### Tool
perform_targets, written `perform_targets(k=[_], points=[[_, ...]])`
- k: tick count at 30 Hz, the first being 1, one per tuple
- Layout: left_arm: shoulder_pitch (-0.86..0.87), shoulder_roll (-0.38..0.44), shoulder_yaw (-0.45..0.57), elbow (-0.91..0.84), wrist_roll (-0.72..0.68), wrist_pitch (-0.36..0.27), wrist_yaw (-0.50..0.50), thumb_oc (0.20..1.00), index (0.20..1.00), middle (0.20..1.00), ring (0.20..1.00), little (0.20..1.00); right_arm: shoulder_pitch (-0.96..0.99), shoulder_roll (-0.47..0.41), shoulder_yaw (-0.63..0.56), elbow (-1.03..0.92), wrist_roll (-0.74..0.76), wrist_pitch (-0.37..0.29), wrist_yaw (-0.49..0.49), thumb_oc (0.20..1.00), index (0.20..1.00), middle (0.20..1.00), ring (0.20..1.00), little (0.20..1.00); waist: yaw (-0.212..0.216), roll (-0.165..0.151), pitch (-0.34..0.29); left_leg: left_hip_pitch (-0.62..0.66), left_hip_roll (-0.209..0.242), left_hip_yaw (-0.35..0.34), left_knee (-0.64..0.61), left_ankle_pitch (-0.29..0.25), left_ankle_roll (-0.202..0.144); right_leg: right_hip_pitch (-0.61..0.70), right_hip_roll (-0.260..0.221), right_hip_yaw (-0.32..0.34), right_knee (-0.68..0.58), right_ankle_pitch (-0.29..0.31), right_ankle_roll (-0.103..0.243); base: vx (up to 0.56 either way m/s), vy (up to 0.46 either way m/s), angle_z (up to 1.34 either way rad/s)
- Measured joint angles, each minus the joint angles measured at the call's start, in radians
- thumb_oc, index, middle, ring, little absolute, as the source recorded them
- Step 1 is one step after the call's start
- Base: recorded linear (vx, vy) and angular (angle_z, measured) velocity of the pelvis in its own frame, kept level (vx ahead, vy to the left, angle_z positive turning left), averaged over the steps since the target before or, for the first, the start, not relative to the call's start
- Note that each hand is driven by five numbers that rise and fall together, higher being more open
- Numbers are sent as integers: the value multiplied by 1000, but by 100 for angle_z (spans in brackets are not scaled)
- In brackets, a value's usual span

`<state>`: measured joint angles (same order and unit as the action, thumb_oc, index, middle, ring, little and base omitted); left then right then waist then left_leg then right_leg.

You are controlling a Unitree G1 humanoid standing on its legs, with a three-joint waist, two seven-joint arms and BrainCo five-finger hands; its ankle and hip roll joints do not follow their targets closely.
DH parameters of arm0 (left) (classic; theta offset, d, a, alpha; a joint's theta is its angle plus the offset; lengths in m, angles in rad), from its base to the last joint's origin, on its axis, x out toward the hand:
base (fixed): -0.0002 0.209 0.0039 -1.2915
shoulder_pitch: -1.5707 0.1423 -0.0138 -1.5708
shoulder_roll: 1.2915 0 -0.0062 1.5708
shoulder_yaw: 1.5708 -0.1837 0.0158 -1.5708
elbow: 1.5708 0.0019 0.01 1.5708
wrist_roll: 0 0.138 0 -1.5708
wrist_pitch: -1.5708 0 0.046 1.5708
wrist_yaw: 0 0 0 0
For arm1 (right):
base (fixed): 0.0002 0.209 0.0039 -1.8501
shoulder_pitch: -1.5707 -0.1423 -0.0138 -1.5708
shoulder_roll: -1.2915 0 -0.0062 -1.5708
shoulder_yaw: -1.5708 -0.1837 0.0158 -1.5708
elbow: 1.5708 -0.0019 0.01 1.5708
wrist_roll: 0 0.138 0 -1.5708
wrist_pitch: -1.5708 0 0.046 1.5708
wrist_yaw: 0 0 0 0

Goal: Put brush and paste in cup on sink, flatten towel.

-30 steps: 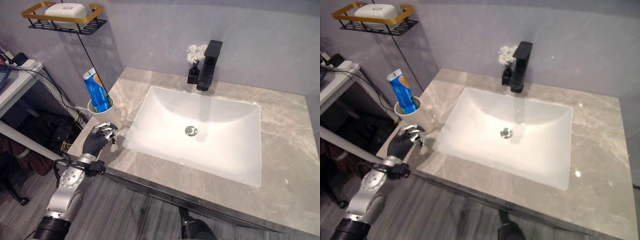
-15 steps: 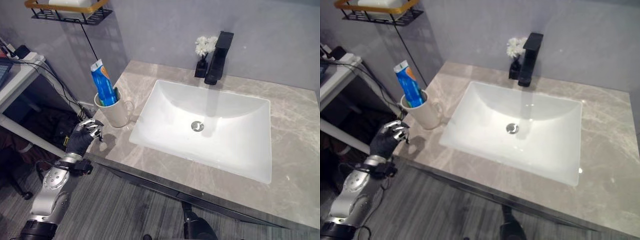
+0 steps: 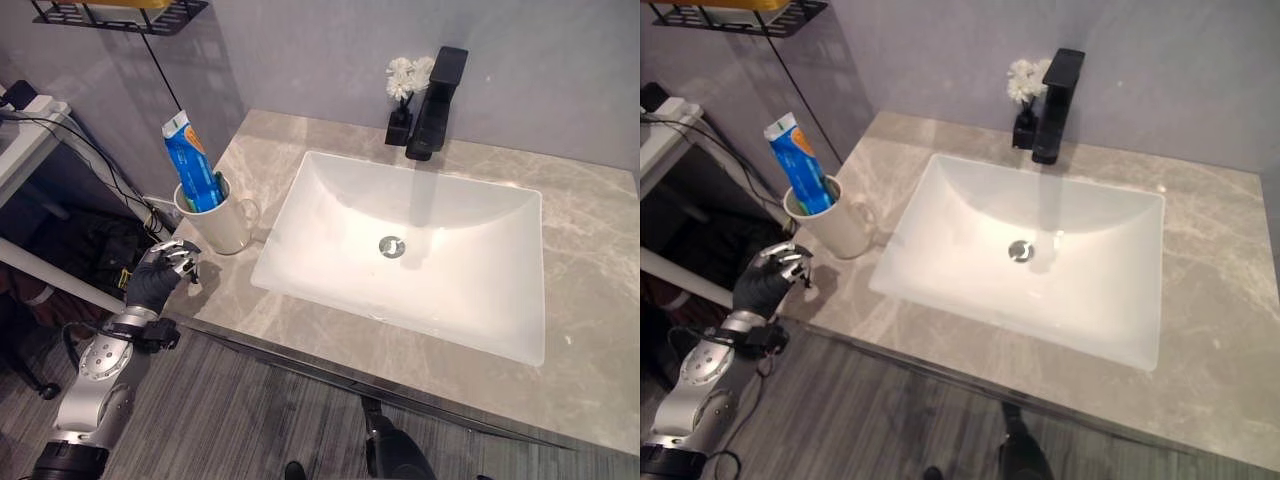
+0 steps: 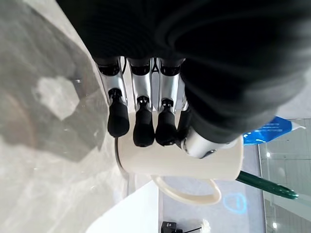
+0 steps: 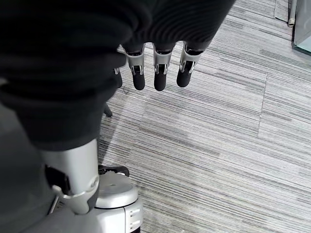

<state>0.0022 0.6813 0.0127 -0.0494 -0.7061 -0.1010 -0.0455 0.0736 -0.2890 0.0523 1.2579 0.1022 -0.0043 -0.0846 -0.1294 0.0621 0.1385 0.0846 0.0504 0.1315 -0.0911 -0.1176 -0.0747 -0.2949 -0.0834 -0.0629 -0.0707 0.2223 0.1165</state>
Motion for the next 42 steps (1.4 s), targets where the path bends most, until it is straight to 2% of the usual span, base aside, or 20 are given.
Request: perform_targets(k=[11,23,37,42], points=[[-51,-20,2,75,20,-27,1,200,200,200,200,200,-1,0,0,-15,1,-1,0,1000,1000,1000,1000,1000,-23,1,11,-9,3,23,-1,-1,-1,-20,13,24,-1,3,1,22,-7,-7],[-151,-22,-41,131,39,-38,6,200,200,200,200,200,-3,1,28,-27,1,-3,0,1000,1000,1000,1000,1000,-42,2,11,-20,7,27,-1,-1,-1,-32,23,26,-4,4,1,0,-1,-1],[-259,-59,-42,238,98,-71,101,200,200,200,200,200,-5,1,60,-25,3,-22,-5,1000,1000,1000,1000,1000,-52,-2,1,-35,13,45,-1,-4,-6,-57,33,42,-3,14,-12,2,-6,-4],[-295,-63,-56,274,118,-73,128,200,200,200,200,200,-5,2,65,-23,3,-23,-11,1000,1000,1000,1000,1000,-55,-13,-7,-35,13,45,-2,-4,-6,-57,33,43,-4,14,-12,0,0,0]])
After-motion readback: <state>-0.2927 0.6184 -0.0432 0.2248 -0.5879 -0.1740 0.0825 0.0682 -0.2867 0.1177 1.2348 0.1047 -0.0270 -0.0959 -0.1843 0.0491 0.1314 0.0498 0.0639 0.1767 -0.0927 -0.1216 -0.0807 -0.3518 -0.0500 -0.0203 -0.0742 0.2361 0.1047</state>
